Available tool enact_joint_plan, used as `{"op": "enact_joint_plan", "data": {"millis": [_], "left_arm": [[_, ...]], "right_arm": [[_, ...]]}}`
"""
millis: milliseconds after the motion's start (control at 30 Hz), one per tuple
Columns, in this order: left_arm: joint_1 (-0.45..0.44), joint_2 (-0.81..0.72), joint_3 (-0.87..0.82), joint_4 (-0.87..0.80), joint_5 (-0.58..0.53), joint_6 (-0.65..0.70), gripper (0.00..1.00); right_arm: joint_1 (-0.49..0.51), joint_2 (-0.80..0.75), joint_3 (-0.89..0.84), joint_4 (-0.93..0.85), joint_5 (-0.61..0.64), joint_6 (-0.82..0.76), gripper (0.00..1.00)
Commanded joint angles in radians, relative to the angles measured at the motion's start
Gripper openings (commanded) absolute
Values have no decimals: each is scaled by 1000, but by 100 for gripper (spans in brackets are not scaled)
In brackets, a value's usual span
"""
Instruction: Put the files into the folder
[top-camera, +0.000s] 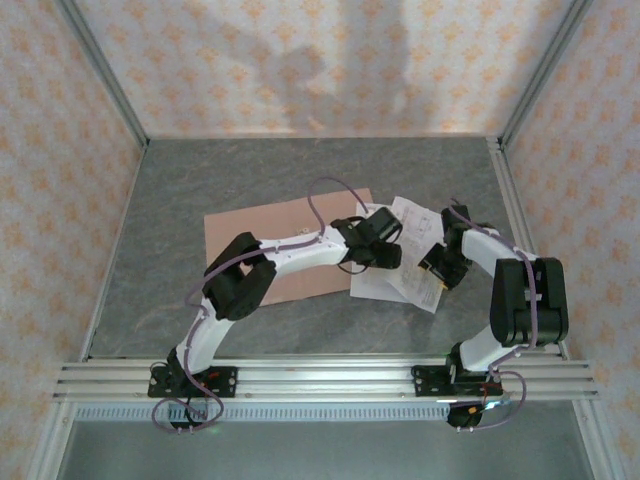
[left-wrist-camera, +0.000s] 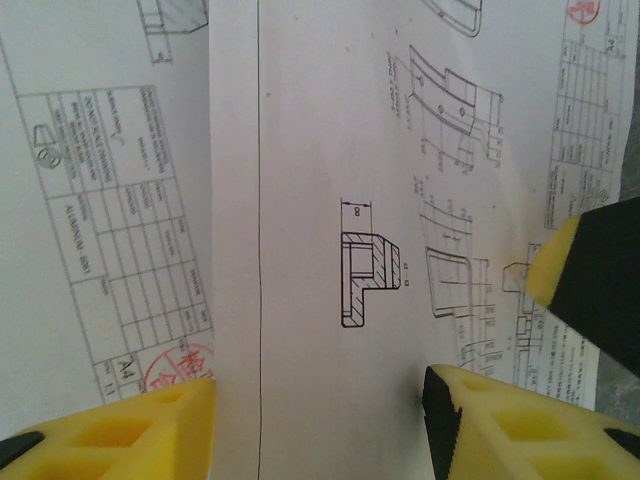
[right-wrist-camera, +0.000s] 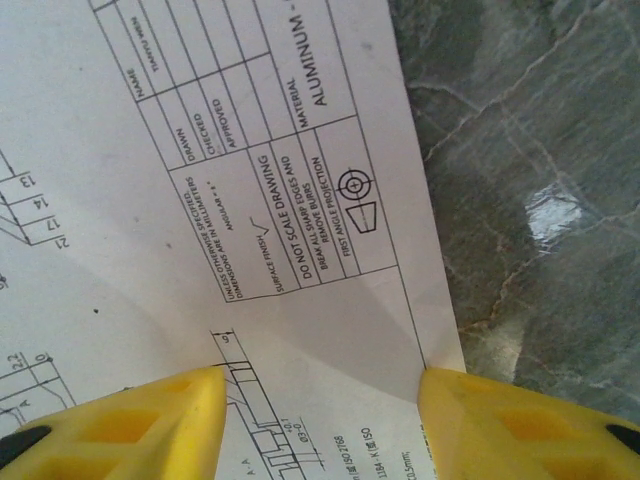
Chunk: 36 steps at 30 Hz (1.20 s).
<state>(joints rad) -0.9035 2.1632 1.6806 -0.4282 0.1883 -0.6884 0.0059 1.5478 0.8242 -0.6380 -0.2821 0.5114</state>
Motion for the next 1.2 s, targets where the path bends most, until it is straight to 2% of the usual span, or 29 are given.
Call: {"op": "enact_joint_plan", "data": {"millis": [0,633,767,1033,1167], "left_arm": [[-2,-73,-13,54,4,-26,57],[5,-84,-27,66,37,-47,56],[3,-28,21,12,66,-30,49],[2,42,90,-83,23,11,35],[4,71,119,-122,5,3,19]], "right_arm": [[5,43,-13,-22,52,-16,56],[5,47,-16,-26,59,-15,56],[5,45,-15,-25,55,-15,56],[5,23,-13,-26,49,-11,56],[5,-4,-9,-33,46,-6,56]]}}
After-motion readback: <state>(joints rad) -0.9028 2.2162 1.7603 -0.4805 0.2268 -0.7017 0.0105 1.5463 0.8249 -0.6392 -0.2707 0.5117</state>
